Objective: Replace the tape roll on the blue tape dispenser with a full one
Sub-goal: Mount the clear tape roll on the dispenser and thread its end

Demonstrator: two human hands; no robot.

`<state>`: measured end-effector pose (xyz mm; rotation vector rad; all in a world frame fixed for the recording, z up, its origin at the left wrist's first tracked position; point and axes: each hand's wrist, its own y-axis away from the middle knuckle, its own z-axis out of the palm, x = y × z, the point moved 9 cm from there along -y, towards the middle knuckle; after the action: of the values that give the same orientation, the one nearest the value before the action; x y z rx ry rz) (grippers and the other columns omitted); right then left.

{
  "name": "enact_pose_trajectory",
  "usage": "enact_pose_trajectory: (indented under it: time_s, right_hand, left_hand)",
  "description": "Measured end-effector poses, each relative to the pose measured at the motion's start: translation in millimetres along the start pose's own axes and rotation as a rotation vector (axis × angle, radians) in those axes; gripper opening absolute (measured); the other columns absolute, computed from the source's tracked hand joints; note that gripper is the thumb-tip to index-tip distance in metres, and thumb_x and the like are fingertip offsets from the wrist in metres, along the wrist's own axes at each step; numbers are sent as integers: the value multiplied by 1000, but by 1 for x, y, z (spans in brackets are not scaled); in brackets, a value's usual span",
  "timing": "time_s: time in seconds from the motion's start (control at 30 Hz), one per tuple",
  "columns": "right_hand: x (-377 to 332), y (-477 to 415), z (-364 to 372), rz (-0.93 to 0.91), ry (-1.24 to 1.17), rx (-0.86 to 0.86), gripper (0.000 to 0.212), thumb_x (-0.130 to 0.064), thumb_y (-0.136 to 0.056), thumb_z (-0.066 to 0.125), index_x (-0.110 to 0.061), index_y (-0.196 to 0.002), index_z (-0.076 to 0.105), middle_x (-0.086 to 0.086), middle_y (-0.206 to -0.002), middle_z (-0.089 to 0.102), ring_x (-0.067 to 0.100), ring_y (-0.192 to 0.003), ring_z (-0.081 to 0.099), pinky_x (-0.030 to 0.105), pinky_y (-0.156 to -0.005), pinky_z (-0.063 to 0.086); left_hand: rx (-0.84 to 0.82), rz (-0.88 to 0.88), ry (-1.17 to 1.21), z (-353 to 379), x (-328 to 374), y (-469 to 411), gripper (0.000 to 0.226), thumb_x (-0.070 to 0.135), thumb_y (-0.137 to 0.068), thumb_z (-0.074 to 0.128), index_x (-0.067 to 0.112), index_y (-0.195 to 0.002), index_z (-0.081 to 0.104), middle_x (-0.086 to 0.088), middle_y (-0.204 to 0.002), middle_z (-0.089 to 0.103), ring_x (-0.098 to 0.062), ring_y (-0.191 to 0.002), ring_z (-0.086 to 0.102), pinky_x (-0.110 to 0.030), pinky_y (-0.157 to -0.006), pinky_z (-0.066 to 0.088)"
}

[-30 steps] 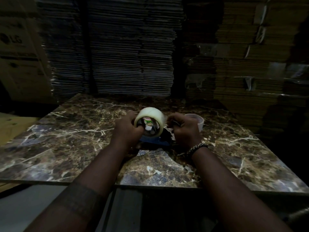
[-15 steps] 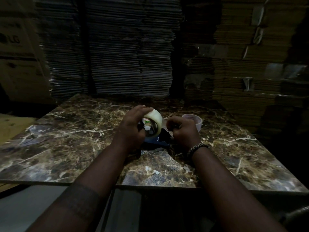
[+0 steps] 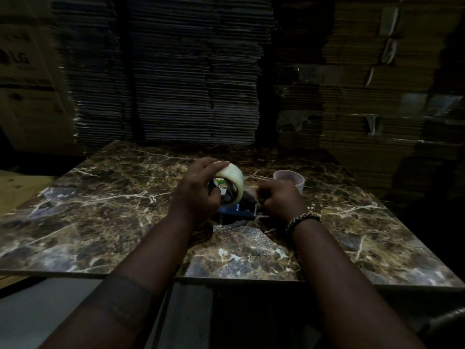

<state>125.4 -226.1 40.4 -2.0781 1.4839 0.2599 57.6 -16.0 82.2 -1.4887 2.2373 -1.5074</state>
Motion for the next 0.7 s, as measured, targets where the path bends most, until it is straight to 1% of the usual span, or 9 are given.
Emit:
enact_pose_trajectory:
  time_s: [0.07,0.1,0.2,0.3,0.33,0.43,0.47,0.6,0.7]
  right_hand:
    - [2,1,1,24,14,-18,16,-9,-79,70,-24,-76,73,-3,-77,75,19,-77,70,39,-73,63]
    - [3,1,2,22,16,-21,16,-9,-80,69,-24,-75,72,-3,-78,75,19,-78,70,39,-74,63]
    - [1,1,0,17,39,-24,27,-9,-79,68,-30,-63,64,-3,-76,75,19,-77,70,40,-75,62]
    - [0,2,0,31,50,-29,35,-7,-79,68,-32,-57,59,-5,-73,73,17,-75,69,38,-74,63]
    - [0,3,0,40,53,-35,32,-6,-79,68,-30,-59,62,-5,-74,73,17,-75,69,38,-74,63]
    - [-1,3,-1,53,42,-54,24,-2,-79,70,-26,-72,73,-2,-79,76,18,-78,70,38,-78,63]
    - [-1,3,-1,59,43,-66,23,-2,-79,71,-24,-73,73,-2,-80,77,18,-79,71,39,-78,64]
    - [2,5,-2,85,69,-89,17,-1,-81,73,-16,-73,76,0,-80,76,20,-82,71,40,-79,64]
    - [0,7,-6,61,101,-79,19,0,-81,71,-17,-75,76,2,-83,77,21,-84,71,38,-81,62]
  left_hand:
    - [33,-15,-3,-3,-3,0,67,-4,-70,58,17,-132,71,-8,-130,65,-19,-120,61,-17,-98,48]
    - [50,-25,-2,-6,-4,0,66,-4,-69,59,17,-130,72,-8,-128,67,-18,-118,62,-14,-98,46]
    - [107,-89,9,-13,-11,0,61,-2,-66,61,14,-123,76,-9,-124,72,-20,-115,65,-16,-98,46]
    - [150,-174,24,-17,-20,2,54,1,-66,66,13,-116,79,-8,-120,74,-18,-113,67,-5,-98,41]
    - [155,-186,26,-17,-21,2,52,2,-65,68,13,-114,80,-7,-118,75,-17,-111,68,-6,-97,43]
    - [153,-222,24,-19,-25,2,47,10,-65,67,14,-110,81,-3,-112,77,-18,-105,71,-29,-94,56]
    - [154,-247,25,-19,-27,3,46,13,-66,66,15,-109,81,-2,-111,77,-18,-102,71,-33,-91,58]
    - [128,-342,24,-17,-33,4,46,21,-66,63,19,-108,79,-1,-102,78,-20,-88,71,-33,-77,59]
    - [115,-364,23,-16,-35,4,44,22,-64,61,20,-105,77,-2,-100,77,-23,-84,69,-33,-70,58]
